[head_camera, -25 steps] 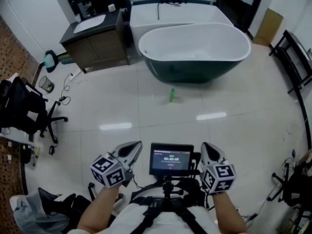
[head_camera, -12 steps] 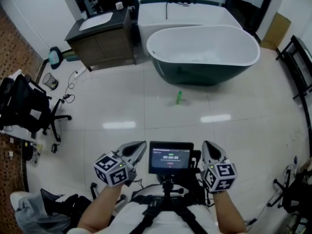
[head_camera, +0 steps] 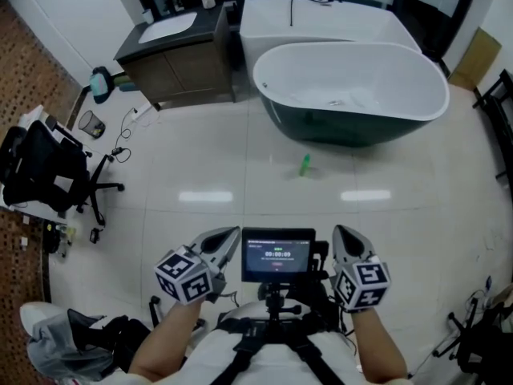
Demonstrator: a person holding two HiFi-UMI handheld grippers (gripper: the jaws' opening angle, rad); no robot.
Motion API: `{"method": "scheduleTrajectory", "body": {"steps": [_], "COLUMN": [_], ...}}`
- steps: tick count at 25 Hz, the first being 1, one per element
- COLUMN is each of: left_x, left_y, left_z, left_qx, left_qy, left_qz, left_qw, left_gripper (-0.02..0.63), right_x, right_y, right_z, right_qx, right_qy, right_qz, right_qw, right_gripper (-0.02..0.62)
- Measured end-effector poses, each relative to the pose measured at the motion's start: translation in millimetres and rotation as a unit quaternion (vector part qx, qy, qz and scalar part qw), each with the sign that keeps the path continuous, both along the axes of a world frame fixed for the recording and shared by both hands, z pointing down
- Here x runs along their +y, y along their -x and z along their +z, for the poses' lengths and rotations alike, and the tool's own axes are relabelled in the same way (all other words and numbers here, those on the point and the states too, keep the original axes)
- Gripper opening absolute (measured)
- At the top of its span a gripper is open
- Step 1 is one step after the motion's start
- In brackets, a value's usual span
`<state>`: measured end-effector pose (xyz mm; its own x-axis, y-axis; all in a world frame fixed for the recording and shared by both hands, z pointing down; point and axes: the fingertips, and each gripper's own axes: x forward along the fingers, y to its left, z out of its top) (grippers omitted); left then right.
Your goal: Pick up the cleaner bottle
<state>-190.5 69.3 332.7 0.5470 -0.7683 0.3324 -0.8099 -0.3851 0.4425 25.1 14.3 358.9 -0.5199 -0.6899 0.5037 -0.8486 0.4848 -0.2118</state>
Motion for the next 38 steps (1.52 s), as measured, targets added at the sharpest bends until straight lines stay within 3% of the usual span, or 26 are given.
{"method": "scheduleTrajectory", "body": {"steps": [9,20,28,38], "left_x": [-72.7,-130.2,-153.9,-161.7], "left_y": [-24.7,-40.8,-51.6,-40.4], "left_z": [-7.4,-1.6,8.6,10.2], "left_qx": [-0.004,-0.012,-0.014,-0.014], "left_qy": [0.011,0.027,0.039,0.034], "left_qz": [-0.006,-0.009,-0.001,0.056], "left_qw": [0.9999,0.9995,0.9991,0.9977], "left_gripper": [0.0,0.0,0.0,0.0], "right_x": [-78.5,-131.7,-146.9,-134.4], "right_y": [-14.2,-31.4,-39.2,-19.6], "right_z": [-8.8,-2.6,10.6,7.7], "right_qx": [-0.003,-0.005,-0.001,0.0], "right_qy": [0.005,0.02,0.036,0.036], "right_qz": [-0.018,-0.024,-0.025,0.018], "right_qw": [1.0,1.0,0.999,0.999], "right_gripper": [0.009,0.009,0.009,0.009]}}
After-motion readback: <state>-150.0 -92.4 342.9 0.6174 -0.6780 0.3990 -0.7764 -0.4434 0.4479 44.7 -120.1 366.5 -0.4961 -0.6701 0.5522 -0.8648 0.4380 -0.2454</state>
